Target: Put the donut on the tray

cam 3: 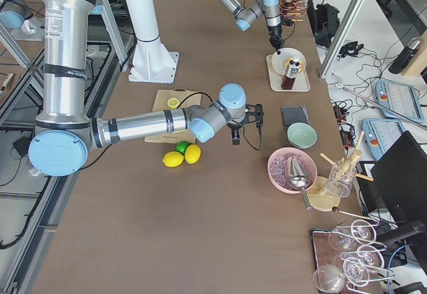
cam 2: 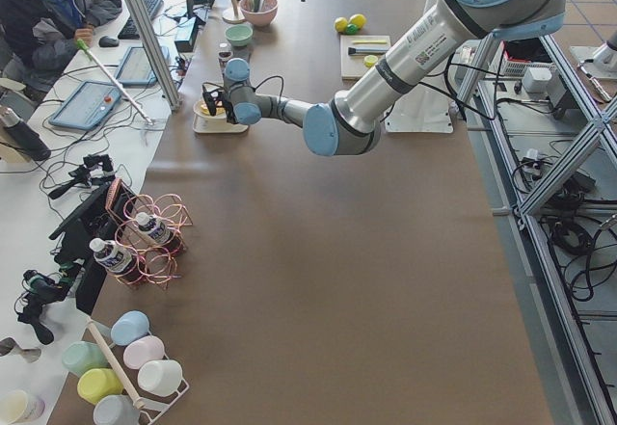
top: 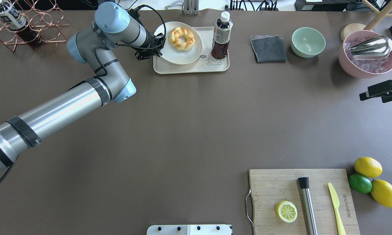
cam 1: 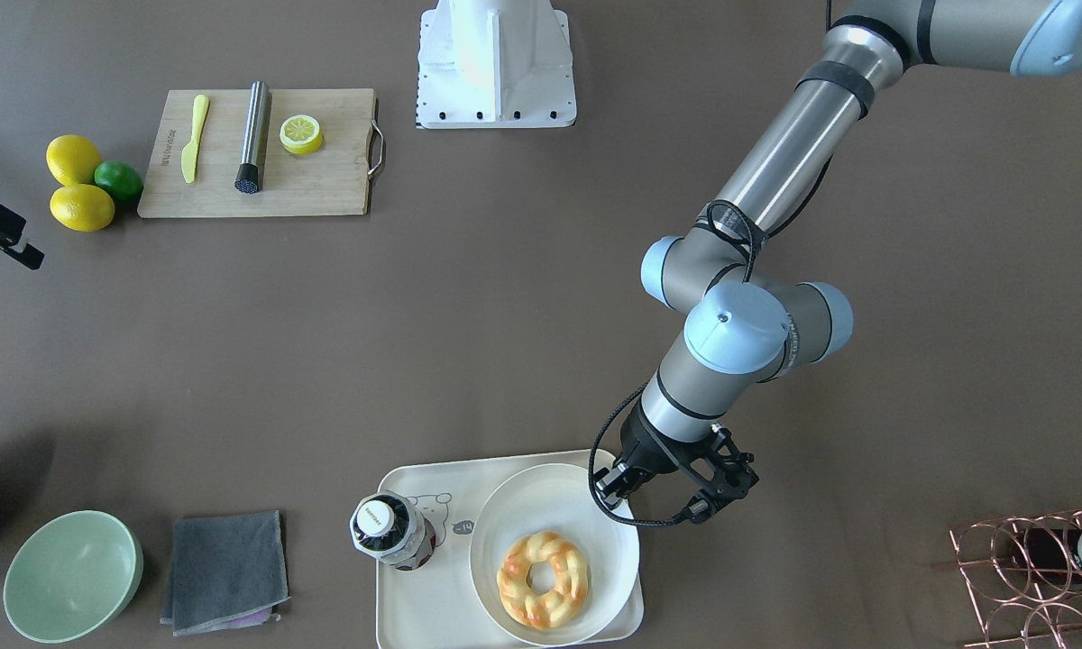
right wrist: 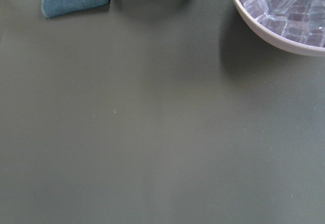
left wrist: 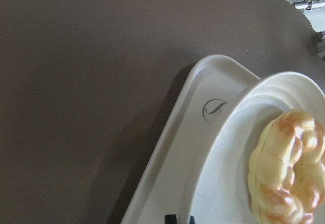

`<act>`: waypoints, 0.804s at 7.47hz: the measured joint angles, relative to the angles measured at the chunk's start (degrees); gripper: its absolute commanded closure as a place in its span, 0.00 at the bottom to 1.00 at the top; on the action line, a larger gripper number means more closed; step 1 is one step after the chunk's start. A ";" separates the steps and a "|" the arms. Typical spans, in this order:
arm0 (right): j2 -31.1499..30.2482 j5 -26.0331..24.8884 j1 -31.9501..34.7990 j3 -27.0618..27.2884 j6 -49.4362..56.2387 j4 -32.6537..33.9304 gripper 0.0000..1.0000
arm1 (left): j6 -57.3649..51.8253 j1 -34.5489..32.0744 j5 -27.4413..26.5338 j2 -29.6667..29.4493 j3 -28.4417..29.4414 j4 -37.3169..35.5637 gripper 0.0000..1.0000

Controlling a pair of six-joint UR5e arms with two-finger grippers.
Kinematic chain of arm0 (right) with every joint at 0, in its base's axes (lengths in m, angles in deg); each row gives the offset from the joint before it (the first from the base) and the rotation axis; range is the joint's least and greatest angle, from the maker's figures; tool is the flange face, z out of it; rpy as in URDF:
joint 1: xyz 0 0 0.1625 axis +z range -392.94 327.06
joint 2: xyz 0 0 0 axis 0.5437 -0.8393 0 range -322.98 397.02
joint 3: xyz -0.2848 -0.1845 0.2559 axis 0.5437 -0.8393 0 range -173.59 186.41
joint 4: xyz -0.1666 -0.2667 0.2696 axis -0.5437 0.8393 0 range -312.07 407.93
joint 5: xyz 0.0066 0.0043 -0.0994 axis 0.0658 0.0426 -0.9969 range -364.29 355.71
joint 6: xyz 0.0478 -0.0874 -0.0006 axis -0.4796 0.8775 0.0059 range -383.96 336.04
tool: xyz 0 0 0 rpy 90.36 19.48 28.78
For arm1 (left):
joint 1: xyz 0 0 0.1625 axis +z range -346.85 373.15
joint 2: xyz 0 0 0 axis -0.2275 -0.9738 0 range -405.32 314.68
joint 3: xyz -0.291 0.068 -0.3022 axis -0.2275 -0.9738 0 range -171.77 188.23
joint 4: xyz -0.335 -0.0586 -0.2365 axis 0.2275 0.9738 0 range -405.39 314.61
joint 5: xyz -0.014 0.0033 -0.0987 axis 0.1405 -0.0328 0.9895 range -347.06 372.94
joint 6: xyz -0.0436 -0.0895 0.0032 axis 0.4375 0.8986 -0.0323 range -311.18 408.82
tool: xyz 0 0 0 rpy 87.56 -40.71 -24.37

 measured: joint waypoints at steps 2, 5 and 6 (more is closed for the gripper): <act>-0.63 0.07 0.22 -0.08 0.61 -0.19 0.00 | 0.00 0.25 0.02 -0.07 0.07 0.53 0.31; -2.47 0.08 1.34 -0.16 3.30 -0.41 0.00 | -0.51 0.59 -0.08 -0.05 0.06 0.95 0.09; -2.66 0.09 1.65 -0.27 3.85 -0.37 0.00 | -0.59 0.61 0.03 -0.08 -0.42 1.04 0.09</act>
